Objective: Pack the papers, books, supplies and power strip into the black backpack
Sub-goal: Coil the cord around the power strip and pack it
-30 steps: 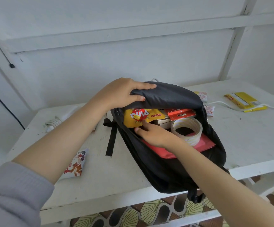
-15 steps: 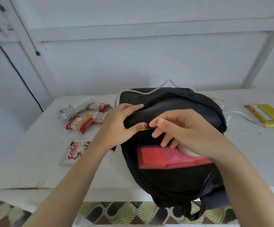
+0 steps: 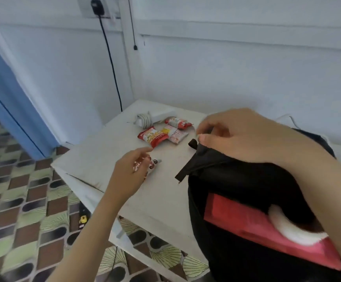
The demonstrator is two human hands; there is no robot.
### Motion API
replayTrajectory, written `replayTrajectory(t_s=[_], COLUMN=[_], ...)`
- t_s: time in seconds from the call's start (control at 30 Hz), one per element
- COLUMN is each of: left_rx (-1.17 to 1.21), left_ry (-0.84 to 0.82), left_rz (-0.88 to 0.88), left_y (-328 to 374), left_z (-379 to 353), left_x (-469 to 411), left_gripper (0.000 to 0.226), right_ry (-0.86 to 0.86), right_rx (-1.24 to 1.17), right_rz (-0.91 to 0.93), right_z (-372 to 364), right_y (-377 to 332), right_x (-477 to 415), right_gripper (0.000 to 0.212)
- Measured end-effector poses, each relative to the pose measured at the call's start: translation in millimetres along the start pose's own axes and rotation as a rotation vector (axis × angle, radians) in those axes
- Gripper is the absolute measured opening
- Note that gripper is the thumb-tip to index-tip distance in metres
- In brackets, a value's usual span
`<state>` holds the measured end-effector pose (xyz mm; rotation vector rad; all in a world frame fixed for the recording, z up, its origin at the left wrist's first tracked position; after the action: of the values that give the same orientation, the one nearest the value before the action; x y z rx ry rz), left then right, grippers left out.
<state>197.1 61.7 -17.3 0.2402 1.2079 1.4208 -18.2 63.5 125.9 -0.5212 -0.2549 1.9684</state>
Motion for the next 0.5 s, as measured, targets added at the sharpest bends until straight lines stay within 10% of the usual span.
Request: replayTrajectory(t_s=[0.3, 0.5], left_rx=[-0.179, -0.29], left_ry=[-0.086, -0.172], left_rz=[-0.027, -0.11], left_y=[-55.5, -92.1], left_z=[-15.0, -41.3], left_x=[-103.7, -172.6], left_gripper=[0.031, 0.042], right_ry=[-0.158, -0.043], right_rx=[0.395, 0.4], right_rz=[-0.162, -0.239], right_z=[-66.8, -88.8], right_y=[92.2, 134.0], right_x=[-127.1, -151.7], right_gripper=[0.051, 0.027])
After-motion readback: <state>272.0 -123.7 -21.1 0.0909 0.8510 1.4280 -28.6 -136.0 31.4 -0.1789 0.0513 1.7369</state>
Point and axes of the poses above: each hand's wrist, its own x-axis away from the middle knuckle, its own z-axis out of the back of the hand, y = z × x, the point moved 4 cm from there along -x, towards the middle knuckle, and after that the axes turned 14 degrees about y, right-handed, at the moved point
